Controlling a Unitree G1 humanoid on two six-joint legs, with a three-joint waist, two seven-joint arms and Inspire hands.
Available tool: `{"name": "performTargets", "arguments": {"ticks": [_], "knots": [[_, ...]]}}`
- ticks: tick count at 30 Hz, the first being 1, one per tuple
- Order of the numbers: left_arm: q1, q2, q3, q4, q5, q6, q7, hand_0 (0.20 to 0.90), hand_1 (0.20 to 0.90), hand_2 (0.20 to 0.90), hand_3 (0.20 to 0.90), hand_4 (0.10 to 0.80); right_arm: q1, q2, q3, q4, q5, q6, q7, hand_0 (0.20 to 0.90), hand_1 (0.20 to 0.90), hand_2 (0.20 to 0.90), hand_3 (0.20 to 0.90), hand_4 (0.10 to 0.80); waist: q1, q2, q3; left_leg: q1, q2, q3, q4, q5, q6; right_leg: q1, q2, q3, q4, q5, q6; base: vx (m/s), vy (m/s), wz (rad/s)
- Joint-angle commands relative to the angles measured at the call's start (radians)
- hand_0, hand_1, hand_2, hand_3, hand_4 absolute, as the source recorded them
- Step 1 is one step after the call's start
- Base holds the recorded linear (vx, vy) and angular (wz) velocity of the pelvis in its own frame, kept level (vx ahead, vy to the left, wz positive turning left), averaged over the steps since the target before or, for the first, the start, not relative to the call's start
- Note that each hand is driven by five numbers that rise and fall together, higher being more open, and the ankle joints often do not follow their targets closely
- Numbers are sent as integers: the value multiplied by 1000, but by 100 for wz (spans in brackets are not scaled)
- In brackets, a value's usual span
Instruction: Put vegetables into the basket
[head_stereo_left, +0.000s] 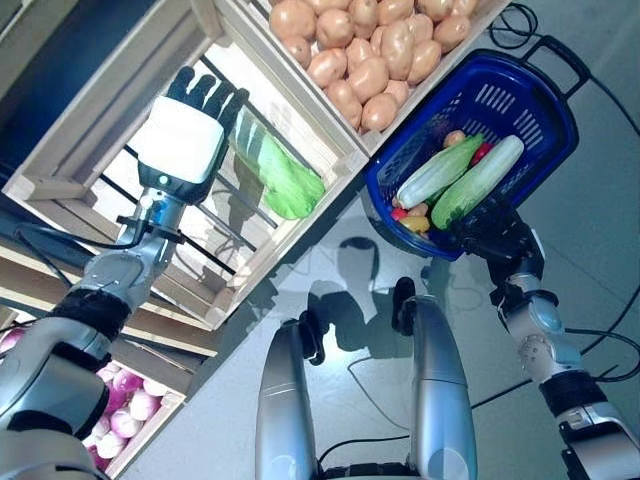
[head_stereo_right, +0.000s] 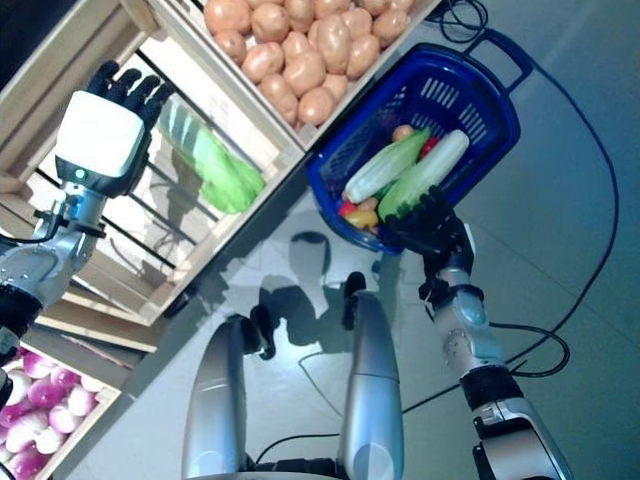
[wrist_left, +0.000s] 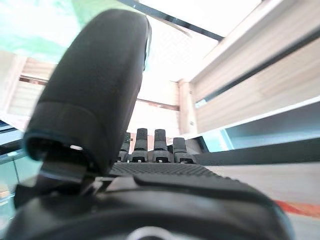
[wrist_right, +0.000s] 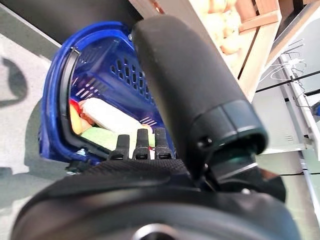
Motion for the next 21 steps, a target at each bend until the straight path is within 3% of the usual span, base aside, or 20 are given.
{"name": "performTargets", "arguments": {"ticks": [1, 7, 21], "knots": [[-73, 100, 38, -27, -11, 67, 59, 900, 900, 900, 900, 800, -15, -57, -24, -100, 30, -72, 12, 900, 900, 900, 900, 800, -2, 4, -60, -41, 21, -19, -82, 80, -49, 69, -50, 73, 50, -61, 58, -34, 15, -3], [-105, 116, 26, -29, 0, 65, 84, 900, 900, 900, 900, 800, -20, -78, -36, -95, 53, -67, 13, 900, 900, 900, 900, 800, -5, 3, -52, -89, 25, -19, -54, 74, -48, 25, -55, 75, 64, -50, 62, -22, 26, 0], [-293, 130, -81, 39, 15, 141, -29, 900, 900, 900, 900, 800, -78, -142, -54, -82, 88, -60, 18, 900, 900, 900, 900, 800, -25, 6, -26, -234, 42, -16, 17, 83, -39, -117, -61, 85, 113, -22, 65, -26, 34, -1]]}}
